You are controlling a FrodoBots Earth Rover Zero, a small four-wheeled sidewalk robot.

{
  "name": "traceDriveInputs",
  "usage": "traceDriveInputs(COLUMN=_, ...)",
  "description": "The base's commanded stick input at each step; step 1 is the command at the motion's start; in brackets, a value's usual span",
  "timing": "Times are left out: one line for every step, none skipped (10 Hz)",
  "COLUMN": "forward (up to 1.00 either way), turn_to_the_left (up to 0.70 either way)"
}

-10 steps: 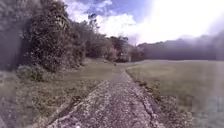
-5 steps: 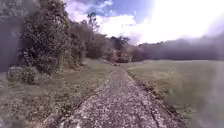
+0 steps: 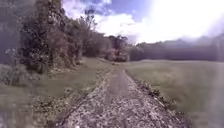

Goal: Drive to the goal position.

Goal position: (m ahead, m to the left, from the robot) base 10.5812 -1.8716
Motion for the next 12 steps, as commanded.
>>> traceDriveInputs(forward=0.85, turn_to_the_left=0.0)
traceDriveInputs(forward=0.85, turn_to_the_left=0.0)
traceDriveInputs(forward=0.85, turn_to_the_left=0.0)
traceDriveInputs(forward=0.85, turn_to_the_left=0.0)
traceDriveInputs(forward=0.85, turn_to_the_left=0.0)
traceDriveInputs(forward=0.85, turn_to_the_left=0.0)
traceDriveInputs(forward=0.85, turn_to_the_left=0.0)
traceDriveInputs(forward=0.85, turn_to_the_left=0.0)
traceDriveInputs(forward=0.85, turn_to_the_left=0.0)
traceDriveInputs(forward=0.85, turn_to_the_left=0.0)
traceDriveInputs(forward=0.85, turn_to_the_left=0.0)
traceDriveInputs(forward=0.85, turn_to_the_left=0.0)
